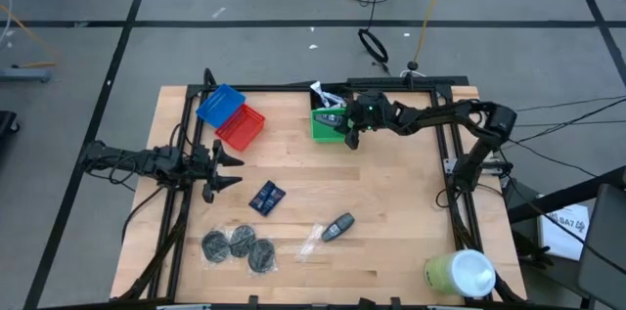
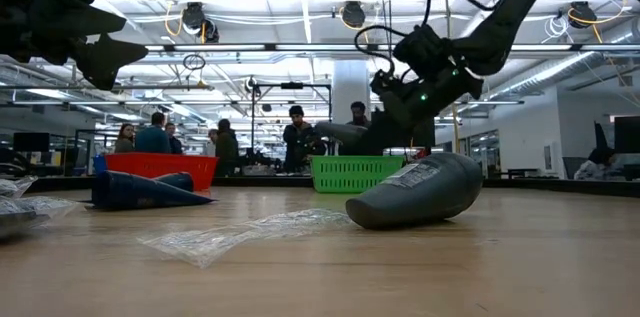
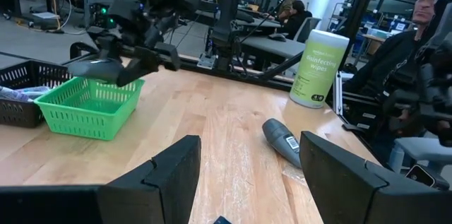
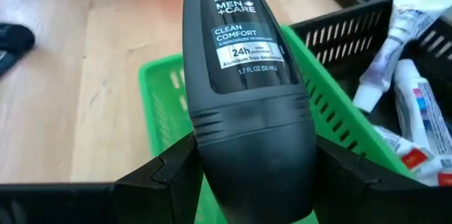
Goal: Pick & Place Travel size toiletries
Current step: Put the bottom gray deodorant into the green bin
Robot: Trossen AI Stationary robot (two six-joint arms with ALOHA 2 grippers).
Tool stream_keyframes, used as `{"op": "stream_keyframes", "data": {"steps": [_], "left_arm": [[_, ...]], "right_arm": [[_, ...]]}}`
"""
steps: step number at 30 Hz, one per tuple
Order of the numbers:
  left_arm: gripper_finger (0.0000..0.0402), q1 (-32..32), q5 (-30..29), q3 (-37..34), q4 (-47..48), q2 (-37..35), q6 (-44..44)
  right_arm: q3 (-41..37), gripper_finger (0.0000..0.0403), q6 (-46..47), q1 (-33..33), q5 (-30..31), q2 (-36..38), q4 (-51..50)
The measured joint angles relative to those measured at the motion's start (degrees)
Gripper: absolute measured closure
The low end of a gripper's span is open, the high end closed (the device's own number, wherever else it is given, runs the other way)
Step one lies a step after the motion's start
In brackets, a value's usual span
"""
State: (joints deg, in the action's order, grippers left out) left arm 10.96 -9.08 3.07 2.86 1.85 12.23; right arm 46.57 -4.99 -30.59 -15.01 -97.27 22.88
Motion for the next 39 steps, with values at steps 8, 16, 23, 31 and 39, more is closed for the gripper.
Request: {"op": "stream_keyframes", "data": {"steps": [8, 16, 23, 31, 39], "left_arm": [[0.0165, 0.0, 0.0, 0.0, 0.0, 0.0, 0.0], [0.0165, 0.0, 0.0, 0.0, 0.0, 0.0, 0.0], [0.0165, 0.0, 0.0, 0.0, 0.0, 0.0, 0.0], [0.0165, 0.0, 0.0, 0.0, 0.0, 0.0, 0.0], [0.0165, 0.0, 0.0, 0.0, 0.0, 0.0, 0.0]], "right_arm": [[-0.1, 0.0207, 1.3, -0.2, 0.0, -2.3, 0.6], [-0.2, 0.0206, 1.3, -0.2, 0.2, -0.7, 0.2], [-0.2, 0.0191, 1.2, -0.1, 0.2, -0.3, 0.1], [-0.2, 0.0189, 0.9, -0.1, 0.2, -0.3, 0.2], [-0.2, 0.0185, 0.9, -0.1, 0.2, -0.3, 0.1]]}}
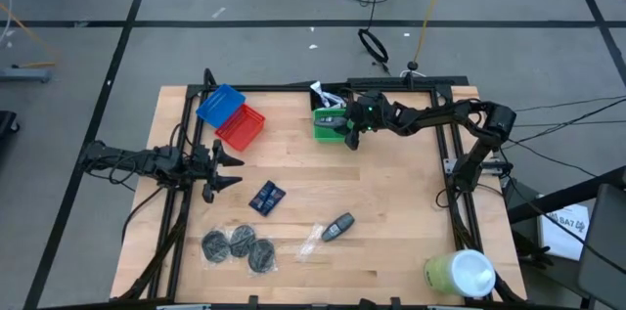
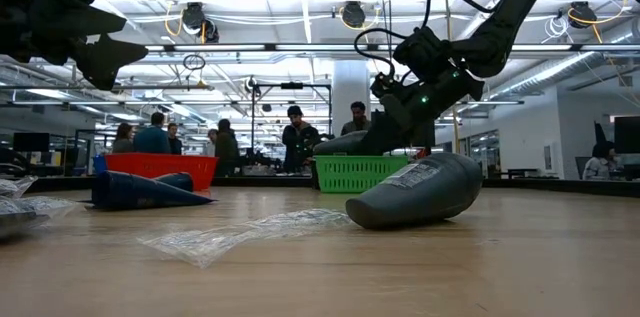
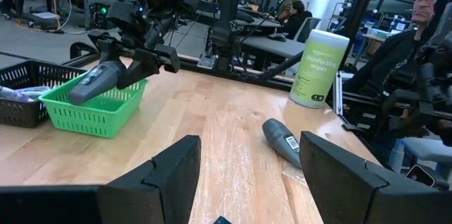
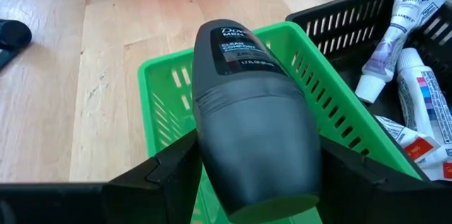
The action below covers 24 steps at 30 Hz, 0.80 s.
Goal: Pick & Place Travel size toiletries
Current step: Put the bottom gray deodorant into the green bin, then put the gray deodorant into the green bin
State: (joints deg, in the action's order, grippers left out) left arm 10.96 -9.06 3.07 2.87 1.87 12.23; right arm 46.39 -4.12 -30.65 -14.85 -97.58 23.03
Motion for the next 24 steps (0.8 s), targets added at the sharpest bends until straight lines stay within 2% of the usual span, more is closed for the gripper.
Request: {"op": "stream_keyframes", "data": {"steps": [13, 24], "left_arm": [[0.0165, 0.0, 0.0, 0.0, 0.0, 0.0, 0.0], [0.0165, 0.0, 0.0, 0.0, 0.0, 0.0, 0.0]], "right_arm": [[0.0, 0.0185, -1.1, 0.0, 0.0, 1.6, -0.9], [0.0, 0.0137, 0.4, 0.2, -0.2, 6.4, -4.0]]}}
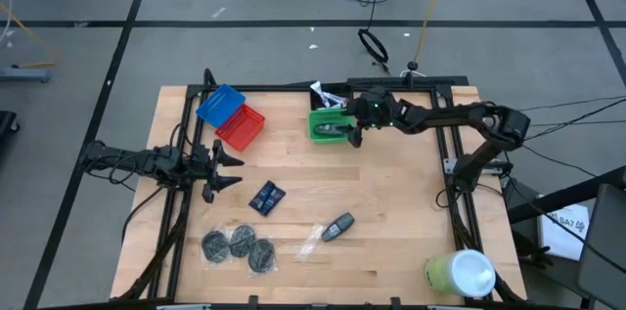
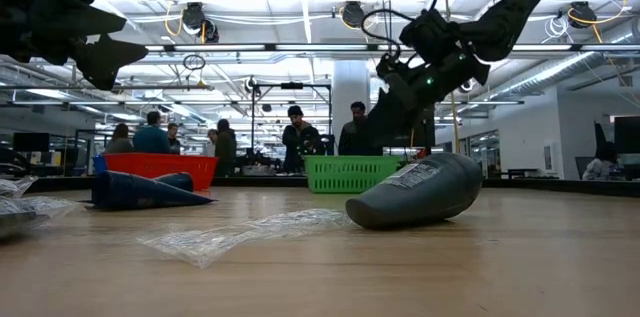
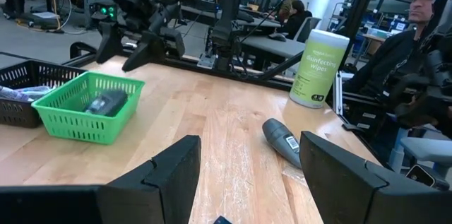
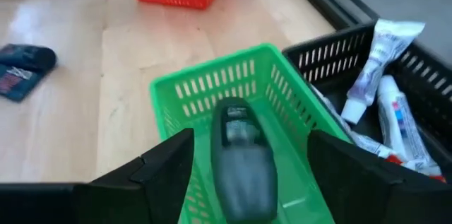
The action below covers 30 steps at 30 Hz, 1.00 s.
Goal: Pick & Place Travel size toiletries
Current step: Put the gray deodorant into the green bin
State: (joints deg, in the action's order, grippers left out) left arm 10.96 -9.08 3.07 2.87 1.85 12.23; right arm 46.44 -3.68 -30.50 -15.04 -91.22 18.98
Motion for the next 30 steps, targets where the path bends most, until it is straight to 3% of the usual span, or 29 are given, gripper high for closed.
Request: {"op": "stream_keyframes", "data": {"steps": [5, 13, 30], "left_arm": [[0.0165, 0.0, 0.0, 0.0, 0.0, 0.0, 0.0], [0.0165, 0.0, 0.0, 0.0, 0.0, 0.0, 0.0], [0.0165, 0.0, 0.0, 0.0, 0.0, 0.0, 0.0]], "right_arm": [[0.0, 0.0132, -0.1, 3.3, -0.2, 3.5, -2.3], [-0.1, 0.0144, -1.6, 14.0, -0.2, 7.2, -3.1], [-1.4, 0.014, 4.3, 33.5, -0.1, 7.4, -2.9]]}}
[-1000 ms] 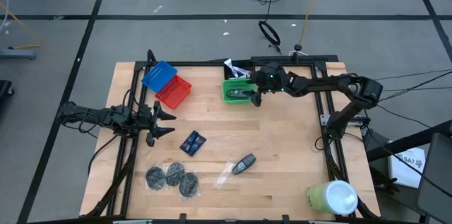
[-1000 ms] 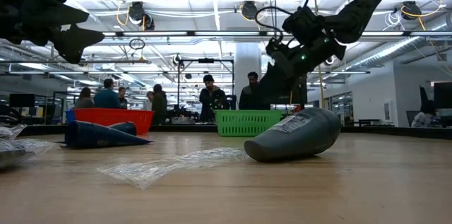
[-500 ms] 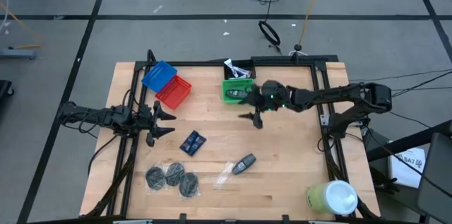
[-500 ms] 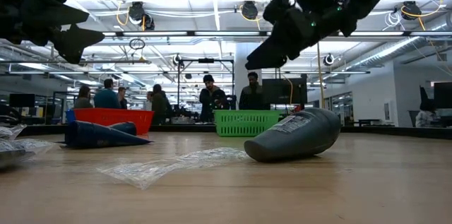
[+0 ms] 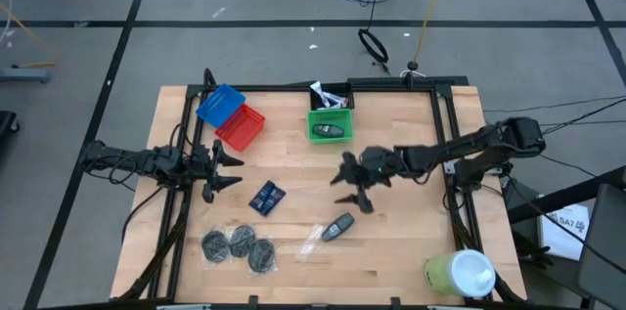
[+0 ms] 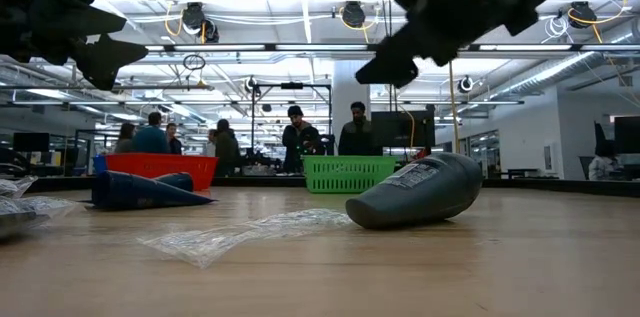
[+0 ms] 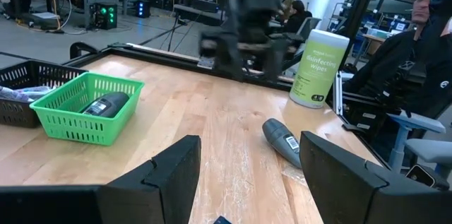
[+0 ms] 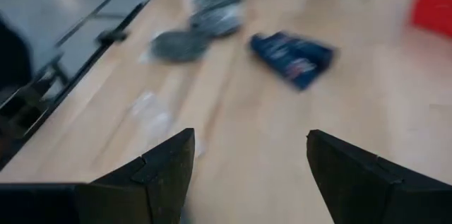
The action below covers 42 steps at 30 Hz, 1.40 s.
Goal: Pick & Place Travel size toiletries
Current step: Put the gray deodorant into the green bin
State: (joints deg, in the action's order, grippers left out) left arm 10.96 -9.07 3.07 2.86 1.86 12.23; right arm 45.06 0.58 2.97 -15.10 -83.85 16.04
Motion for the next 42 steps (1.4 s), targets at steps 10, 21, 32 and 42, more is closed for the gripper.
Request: {"op": "stream_keyframes", "data": {"steps": [10, 21, 32, 42], "left_arm": [[0.0165, 0.0, 0.0, 0.0, 0.0, 0.0, 0.0], [0.0165, 0.0, 0.0, 0.0, 0.0, 0.0, 0.0], [0.0165, 0.0, 0.0, 0.0, 0.0, 0.0, 0.0], [0.0165, 0.0, 0.0, 0.0, 0.0, 0.0, 0.0]], "right_arm": [[-1.2, 0.0137, -2.0, 14.4, 18.4, -0.1, -5.4], [-1.2, 0.0135, -3.3, 16.8, 27.3, -0.1, -4.2], [-1.5, 0.0135, 0.7, 17.1, 26.9, -0.1, -3.5], [-6.9, 0.0135, 0.6, 17.3, 27.0, -0.1, 5.1]]}}
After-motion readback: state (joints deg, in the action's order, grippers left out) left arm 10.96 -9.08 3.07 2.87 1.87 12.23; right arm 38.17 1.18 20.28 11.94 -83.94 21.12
